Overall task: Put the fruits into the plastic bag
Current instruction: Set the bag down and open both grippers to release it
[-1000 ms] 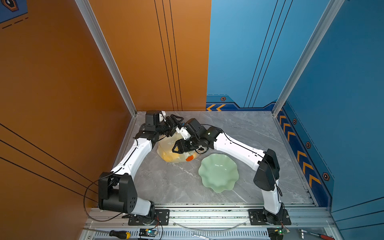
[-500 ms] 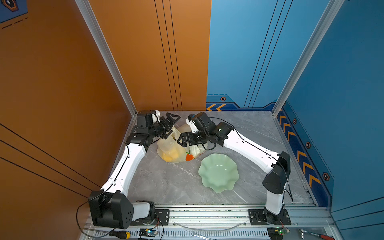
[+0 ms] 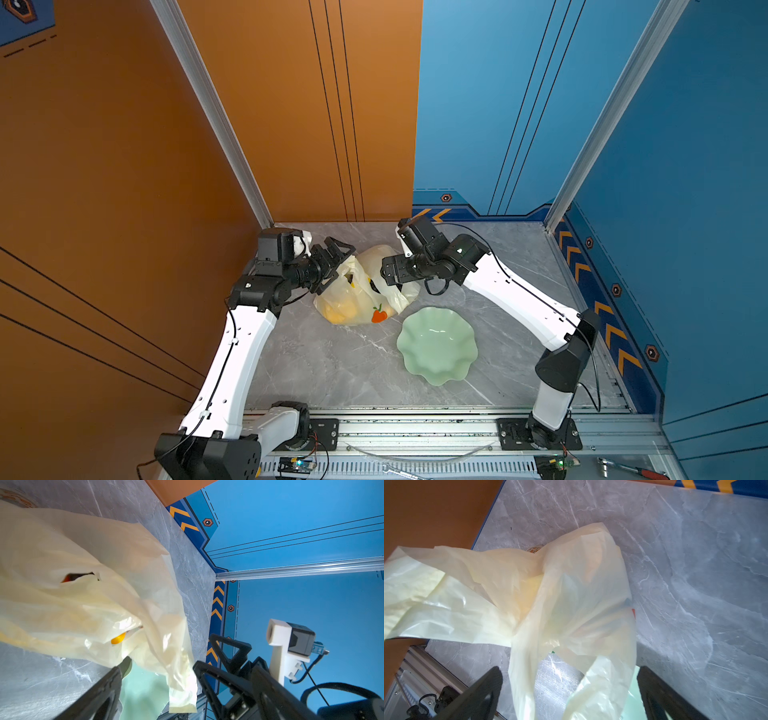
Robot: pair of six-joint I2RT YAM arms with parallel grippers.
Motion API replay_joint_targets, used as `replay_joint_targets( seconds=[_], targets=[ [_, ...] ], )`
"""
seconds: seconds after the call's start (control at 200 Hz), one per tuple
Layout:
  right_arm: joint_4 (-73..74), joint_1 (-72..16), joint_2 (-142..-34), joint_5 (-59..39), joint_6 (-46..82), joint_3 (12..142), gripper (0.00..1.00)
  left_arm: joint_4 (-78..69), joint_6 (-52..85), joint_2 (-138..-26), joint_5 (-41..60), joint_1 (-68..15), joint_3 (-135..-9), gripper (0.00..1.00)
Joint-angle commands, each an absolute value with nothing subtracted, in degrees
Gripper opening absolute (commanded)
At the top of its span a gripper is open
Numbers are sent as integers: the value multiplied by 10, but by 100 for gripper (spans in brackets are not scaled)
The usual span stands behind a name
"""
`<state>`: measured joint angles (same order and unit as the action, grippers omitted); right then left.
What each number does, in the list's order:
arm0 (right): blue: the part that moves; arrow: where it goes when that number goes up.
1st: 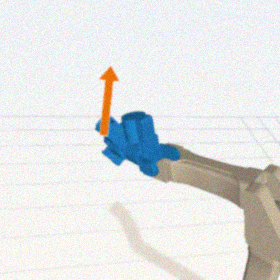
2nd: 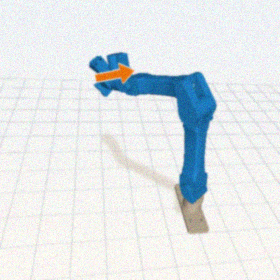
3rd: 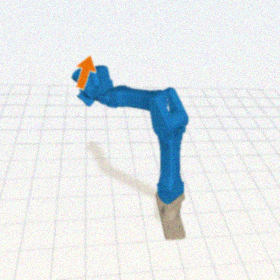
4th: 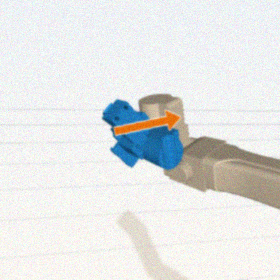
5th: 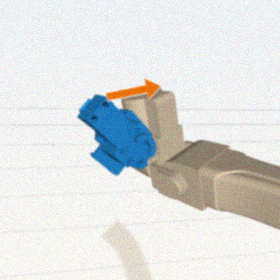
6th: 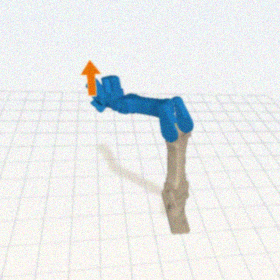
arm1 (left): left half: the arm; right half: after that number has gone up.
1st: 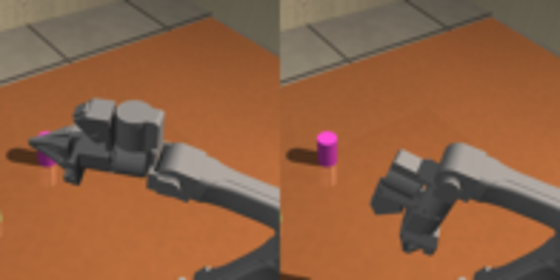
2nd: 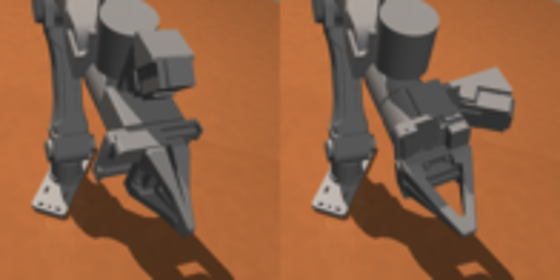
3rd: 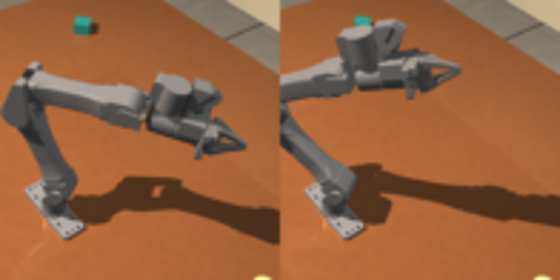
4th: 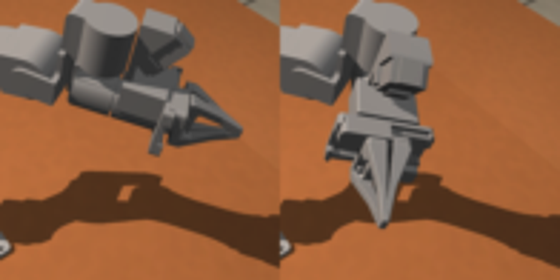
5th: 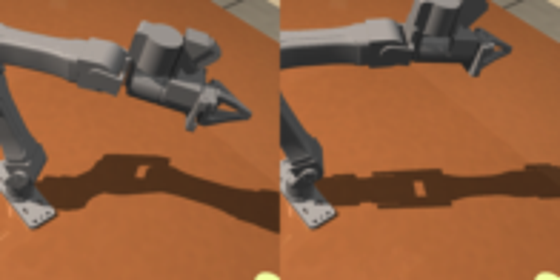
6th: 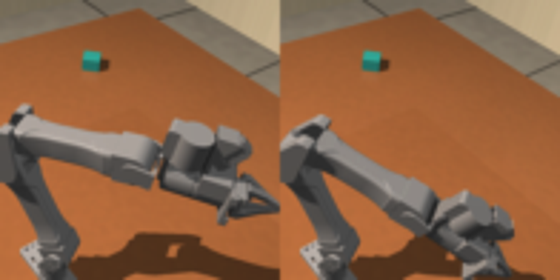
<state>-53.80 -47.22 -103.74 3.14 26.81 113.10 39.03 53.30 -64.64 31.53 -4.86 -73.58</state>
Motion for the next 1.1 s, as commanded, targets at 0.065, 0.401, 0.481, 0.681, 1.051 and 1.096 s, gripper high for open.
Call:
replay_joint_targets(
  seconds=[0.065,0.401,0.481,0.681,1.051,1.096],
  targets=[
    [-563,-451,-996,51,259,1145,100,495,487,-609,300,-40,-750,98],
    [-562,-431,-968,44,260,1146,100,508,489,-564,298,-24,-743,98],
    [-558,-429,-960,47,260,1147,100,508,485,-558,294,-21,-753,98],
    [-533,-426,-928,63,251,1130,100,508,470,-545,273,-6,-780,98],
    [-272,-424,-758,114,196,879,100,508,430,-499,188,17,-797,98],
    [-211,-424,-725,119,186,828,100,508,425,-489,161,18,-794,98]
  ],
)
